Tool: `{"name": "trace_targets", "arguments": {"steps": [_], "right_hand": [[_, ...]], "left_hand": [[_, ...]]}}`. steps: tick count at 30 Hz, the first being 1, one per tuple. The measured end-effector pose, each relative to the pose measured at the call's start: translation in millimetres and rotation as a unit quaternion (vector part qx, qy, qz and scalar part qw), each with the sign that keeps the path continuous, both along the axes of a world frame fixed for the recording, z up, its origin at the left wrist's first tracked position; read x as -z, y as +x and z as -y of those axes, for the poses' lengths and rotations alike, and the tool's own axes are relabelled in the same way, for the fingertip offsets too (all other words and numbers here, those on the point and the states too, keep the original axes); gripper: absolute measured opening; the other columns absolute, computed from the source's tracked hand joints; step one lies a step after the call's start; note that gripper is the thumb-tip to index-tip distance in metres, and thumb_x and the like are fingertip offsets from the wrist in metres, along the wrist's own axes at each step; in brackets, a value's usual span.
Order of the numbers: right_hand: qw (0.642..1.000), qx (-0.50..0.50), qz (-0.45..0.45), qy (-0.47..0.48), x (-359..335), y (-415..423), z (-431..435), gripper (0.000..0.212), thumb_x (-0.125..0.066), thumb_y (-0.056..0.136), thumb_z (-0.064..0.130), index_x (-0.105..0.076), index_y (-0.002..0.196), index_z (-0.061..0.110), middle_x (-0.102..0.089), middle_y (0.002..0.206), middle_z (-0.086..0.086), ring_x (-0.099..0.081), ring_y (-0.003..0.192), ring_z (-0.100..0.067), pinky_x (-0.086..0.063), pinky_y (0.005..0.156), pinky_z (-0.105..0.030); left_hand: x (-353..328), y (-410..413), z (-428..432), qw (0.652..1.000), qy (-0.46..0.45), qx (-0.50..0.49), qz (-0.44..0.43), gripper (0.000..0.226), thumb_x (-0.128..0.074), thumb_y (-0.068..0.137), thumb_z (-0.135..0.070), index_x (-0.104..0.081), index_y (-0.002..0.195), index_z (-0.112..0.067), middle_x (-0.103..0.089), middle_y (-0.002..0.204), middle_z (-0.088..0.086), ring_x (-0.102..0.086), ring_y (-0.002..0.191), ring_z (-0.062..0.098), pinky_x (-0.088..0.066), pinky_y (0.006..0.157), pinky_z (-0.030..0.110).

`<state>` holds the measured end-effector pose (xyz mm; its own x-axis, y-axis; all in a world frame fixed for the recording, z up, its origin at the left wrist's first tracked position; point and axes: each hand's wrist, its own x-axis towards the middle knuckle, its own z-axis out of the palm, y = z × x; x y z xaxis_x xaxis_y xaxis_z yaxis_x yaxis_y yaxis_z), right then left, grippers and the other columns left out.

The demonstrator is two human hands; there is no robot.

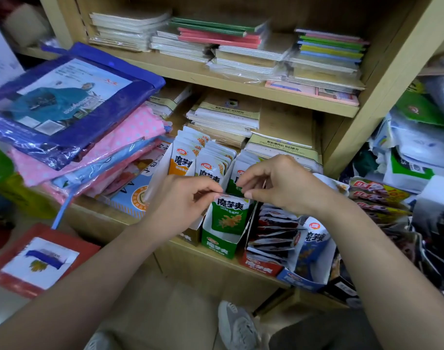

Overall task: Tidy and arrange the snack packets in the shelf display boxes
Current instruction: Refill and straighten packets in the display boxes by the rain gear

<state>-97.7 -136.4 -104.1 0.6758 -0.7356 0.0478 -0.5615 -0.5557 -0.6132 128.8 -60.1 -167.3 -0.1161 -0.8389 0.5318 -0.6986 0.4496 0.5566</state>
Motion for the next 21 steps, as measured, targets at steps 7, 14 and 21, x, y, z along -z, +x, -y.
{"name": "trace_targets", "arguments": {"steps": [7, 14, 21], "right_hand": [[0.999, 0.034, 0.009, -0.028, 5.5, -1.5, 4.8, 0.019, -0.078, 0.086, 0.012, -0.078, 0.102, 0.022, -0.074, 0.084, 0.010, -0.065, 0.077, 0.004, -0.047, 0.068, -0.007], [0.993, 0.067, 0.022, -0.094, 9.0, -0.9, 12.8, 0.015, -0.073, 0.089, 0.006, -0.079, 0.100, 0.015, -0.073, 0.083, 0.004, -0.065, 0.076, 0.000, -0.043, 0.068, -0.003], [0.969, 0.136, 0.009, -0.204, 16.0, 4.3, 22.4, 0.028, -0.060, 0.084, -0.005, -0.078, 0.099, 0.010, -0.066, 0.076, 0.002, -0.054, 0.068, -0.009, -0.052, 0.077, -0.028]], "left_hand": [[2.6, 2.9, -1.7, 0.999, -0.033, 0.021, 0.015, 0.015, -0.079, 0.086, -0.009, -0.081, 0.099, -0.017, -0.073, 0.114, -0.008, -0.073, 0.087, 0.002, -0.061, 0.071, 0.030], [-0.4, 2.5, -8.7, 0.995, -0.062, 0.039, 0.070, 0.008, -0.078, 0.086, -0.011, -0.080, 0.089, -0.018, -0.072, 0.115, -0.007, -0.066, 0.076, -0.001, -0.056, 0.065, 0.025], [0.5, 2.5, -13.0, 0.997, -0.037, 0.036, 0.066, 0.012, -0.083, 0.082, -0.010, -0.077, 0.089, -0.018, -0.074, 0.089, -0.012, -0.061, 0.081, -0.013, -0.053, 0.071, 0.012]]}}
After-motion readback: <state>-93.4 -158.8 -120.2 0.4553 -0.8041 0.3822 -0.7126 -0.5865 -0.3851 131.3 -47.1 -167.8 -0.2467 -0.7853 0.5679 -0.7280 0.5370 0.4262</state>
